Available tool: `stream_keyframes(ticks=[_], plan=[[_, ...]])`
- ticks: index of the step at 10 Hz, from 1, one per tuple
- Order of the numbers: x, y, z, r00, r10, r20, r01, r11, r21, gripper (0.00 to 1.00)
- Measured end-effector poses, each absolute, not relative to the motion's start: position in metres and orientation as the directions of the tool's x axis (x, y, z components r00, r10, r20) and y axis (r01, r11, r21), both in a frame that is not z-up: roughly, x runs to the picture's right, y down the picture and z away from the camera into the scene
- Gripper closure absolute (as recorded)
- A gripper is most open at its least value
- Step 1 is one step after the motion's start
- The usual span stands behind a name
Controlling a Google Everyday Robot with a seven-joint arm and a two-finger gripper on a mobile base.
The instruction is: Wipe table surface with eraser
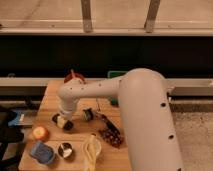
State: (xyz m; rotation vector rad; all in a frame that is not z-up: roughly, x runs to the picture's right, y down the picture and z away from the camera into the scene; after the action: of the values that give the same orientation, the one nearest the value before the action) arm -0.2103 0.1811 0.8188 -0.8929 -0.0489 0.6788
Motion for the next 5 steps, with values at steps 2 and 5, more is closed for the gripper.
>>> stream_keyframes(ticks=[2,5], plan=[[-0.196,0.171,0.823,0.775,0.582,-0.248,-0.554,0.434,-0.711,1.0],[-0.207,0.144,0.839,0.783,0.578,-0.231,-0.547,0.46,-0.7,1.0]])
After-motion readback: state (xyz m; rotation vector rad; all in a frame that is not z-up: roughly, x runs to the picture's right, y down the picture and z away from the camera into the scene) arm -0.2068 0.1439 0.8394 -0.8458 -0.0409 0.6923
